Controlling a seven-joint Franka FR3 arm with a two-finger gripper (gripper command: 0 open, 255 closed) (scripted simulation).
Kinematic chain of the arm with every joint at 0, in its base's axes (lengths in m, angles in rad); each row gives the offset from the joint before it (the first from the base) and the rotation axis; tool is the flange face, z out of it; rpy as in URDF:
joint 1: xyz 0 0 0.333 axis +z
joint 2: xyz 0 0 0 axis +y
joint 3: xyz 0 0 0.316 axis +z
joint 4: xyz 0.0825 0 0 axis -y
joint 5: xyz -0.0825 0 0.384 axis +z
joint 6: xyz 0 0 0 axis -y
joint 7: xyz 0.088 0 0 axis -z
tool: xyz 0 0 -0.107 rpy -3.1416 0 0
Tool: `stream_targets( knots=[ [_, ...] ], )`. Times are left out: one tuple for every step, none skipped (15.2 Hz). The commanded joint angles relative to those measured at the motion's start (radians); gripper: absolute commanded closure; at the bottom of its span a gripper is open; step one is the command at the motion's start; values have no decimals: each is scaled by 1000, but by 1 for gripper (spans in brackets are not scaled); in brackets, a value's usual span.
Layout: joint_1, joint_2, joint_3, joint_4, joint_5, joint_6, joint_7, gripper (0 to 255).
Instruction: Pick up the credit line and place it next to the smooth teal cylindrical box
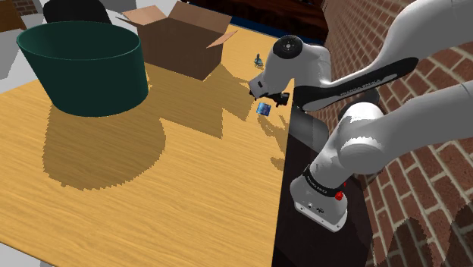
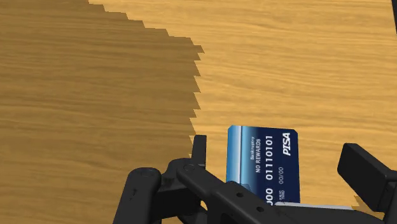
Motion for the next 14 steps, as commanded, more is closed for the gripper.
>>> stream_targets(
  knots=[
    [-20,39,-17,4,-42,40,16,0],
    [-25,50,-21,5,-54,51,22,0],
    [-25,50,-22,5,-54,51,22,0],
    [-25,50,-22,5,-54,51,22,0],
    [-25,50,-22,5,-54,51,22,0],
    [-25,50,-22,5,-54,51,22,0],
    [-25,50,-22,5,-54,51,22,0],
    [-25,50,-22,5,-54,51,22,0],
    [-25,50,-22,5,-54,51,22,0],
    [-25,50,-22,5,-54,51,22,255],
    [-25,50,-22,5,-54,51,22,255],
    [-25,50,-22,5,-54,51,22,255],
    [-25,50,-22,5,-54,51,22,255],
    [-25,50,-22,5,-54,51,22,255]
  ],
)
